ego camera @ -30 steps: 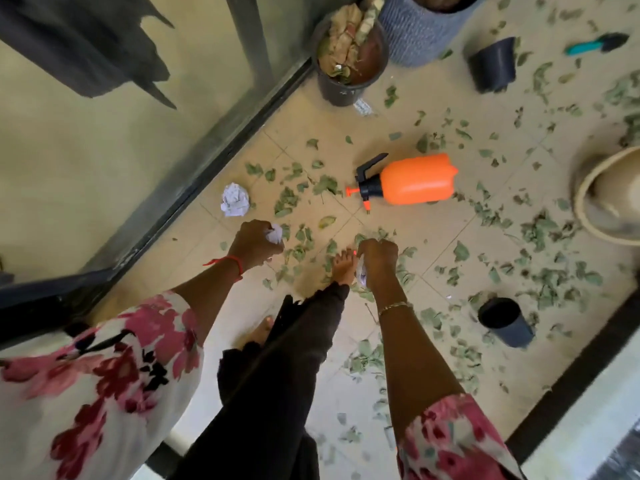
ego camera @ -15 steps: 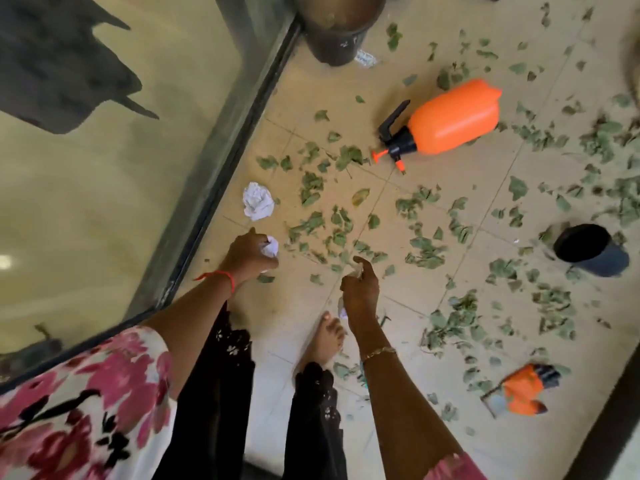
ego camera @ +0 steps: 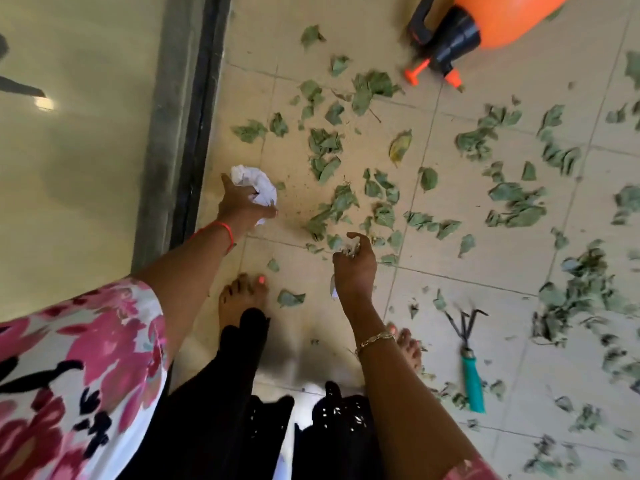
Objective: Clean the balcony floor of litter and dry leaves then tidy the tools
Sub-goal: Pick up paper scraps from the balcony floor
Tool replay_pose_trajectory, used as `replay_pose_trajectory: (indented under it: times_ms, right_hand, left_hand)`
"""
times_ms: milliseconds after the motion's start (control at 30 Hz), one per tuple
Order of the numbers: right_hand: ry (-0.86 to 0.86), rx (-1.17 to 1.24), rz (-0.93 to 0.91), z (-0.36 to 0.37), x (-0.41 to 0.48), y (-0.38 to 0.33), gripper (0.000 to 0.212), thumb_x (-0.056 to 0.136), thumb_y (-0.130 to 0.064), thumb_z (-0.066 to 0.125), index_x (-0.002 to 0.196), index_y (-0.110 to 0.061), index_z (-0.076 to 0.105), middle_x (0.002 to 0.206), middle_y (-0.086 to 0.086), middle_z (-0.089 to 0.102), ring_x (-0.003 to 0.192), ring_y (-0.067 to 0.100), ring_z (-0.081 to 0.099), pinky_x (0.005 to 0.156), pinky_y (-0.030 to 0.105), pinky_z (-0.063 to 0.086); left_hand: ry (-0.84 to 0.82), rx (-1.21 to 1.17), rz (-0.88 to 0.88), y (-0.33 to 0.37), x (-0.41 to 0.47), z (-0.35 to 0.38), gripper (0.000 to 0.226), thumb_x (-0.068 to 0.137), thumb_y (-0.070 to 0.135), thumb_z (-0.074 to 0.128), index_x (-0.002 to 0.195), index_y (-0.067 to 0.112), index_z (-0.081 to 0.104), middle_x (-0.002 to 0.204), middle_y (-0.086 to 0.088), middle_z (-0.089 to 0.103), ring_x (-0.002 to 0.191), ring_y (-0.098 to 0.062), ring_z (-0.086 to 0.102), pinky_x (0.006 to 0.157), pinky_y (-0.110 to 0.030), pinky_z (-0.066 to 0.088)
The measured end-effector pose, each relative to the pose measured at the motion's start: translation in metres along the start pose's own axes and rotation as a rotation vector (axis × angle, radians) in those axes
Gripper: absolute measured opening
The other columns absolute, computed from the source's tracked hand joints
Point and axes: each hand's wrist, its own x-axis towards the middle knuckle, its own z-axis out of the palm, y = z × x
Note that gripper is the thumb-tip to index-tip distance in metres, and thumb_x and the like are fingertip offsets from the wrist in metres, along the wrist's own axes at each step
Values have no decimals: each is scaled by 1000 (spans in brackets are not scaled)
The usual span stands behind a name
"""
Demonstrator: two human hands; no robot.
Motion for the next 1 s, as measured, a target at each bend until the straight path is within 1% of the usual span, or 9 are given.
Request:
replay_pose_trajectory:
  times_ms: [67, 133, 200, 333, 500, 633, 800, 933, 1000]
  right_hand:
    - [12, 14, -1, 7, 4, 10, 37, 80, 8, 47, 113, -9, 55, 61, -3, 48, 51, 12, 42, 48, 22, 36]
    - [32, 42, 9, 5, 2, 13, 36, 79, 9, 47, 109, -8, 56, 63, -5, 50, 52, 10, 44, 48, 19, 37]
    - [44, 55, 17, -2, -5, 8, 34, 79, 8, 48, 107, -8, 57, 64, -4, 52, 52, 9, 45, 46, 14, 36]
    - [18, 113, 56, -27, -32, -24, 33, 80, 8, 50, 106, -11, 57, 75, 5, 57, 60, 18, 47, 54, 20, 39]
    - [-52, 250, 75, -68, -69, -75, 50, 80, 8, 47, 125, -12, 52, 79, 7, 59, 71, 23, 52, 61, 30, 43]
    - [-283, 441, 25, -127, -121, -125, 69, 74, 1, 52, 135, -27, 39, 112, 14, 57, 73, 14, 68, 53, 20, 51]
    - [-567, 350, -48, -217, -220, -208, 68, 83, 3, 62, 137, -31, 38, 130, 1, 56, 105, 12, 62, 80, 23, 51]
    - [-365, 421, -183, -278, -320, -270, 73, 72, -9, 77, 131, -39, 45, 132, 0, 54, 109, 19, 60, 72, 23, 51]
    - [-185, 432, -251, -300, -367, -293, 72, 70, -12, 81, 128, -36, 47, 138, 3, 51, 120, 21, 55, 78, 26, 52]
  left_hand:
    - [74, -43, -31, 1, 4, 2, 59, 66, 6, 81, 117, -5, 51, 111, -18, 61, 103, -28, 60, 84, -26, 44]
    - [87, -24, -22, 8, -4, 3, 20, 69, 1, 77, 83, 3, 61, 89, -14, 62, 83, -26, 61, 62, -23, 41]
    - [90, -28, -15, 13, -13, 5, 32, 75, 0, 68, 53, 13, 47, 61, -6, 56, 58, -17, 51, 51, -22, 36]
    - [57, -132, -40, 44, -54, -4, 39, 73, 2, 70, 49, 15, 43, 33, 12, 47, 37, 1, 42, 37, -11, 31]
    - [-205, -232, -46, 101, -119, -25, 40, 78, -2, 69, 48, 13, 47, 31, 7, 45, 30, -1, 39, 37, -12, 31]
    - [-367, -268, -3, 159, -181, -56, 42, 82, -4, 65, 47, 12, 48, 34, 5, 42, 30, -7, 35, 38, -14, 27]
    - [-651, -213, 105, 273, -299, -120, 21, 78, 13, 71, 68, 5, 55, 72, -15, 51, 70, -21, 50, 66, -27, 39]
    - [-796, -192, 308, 375, -417, -173, 34, 89, -4, 56, 63, 17, 54, 42, 18, 56, 45, 6, 56, 56, -14, 44]
    - [-831, -145, 395, 402, -464, -188, 43, 85, 8, 64, 49, 30, 59, 46, 14, 58, 53, 1, 58, 69, -22, 48]
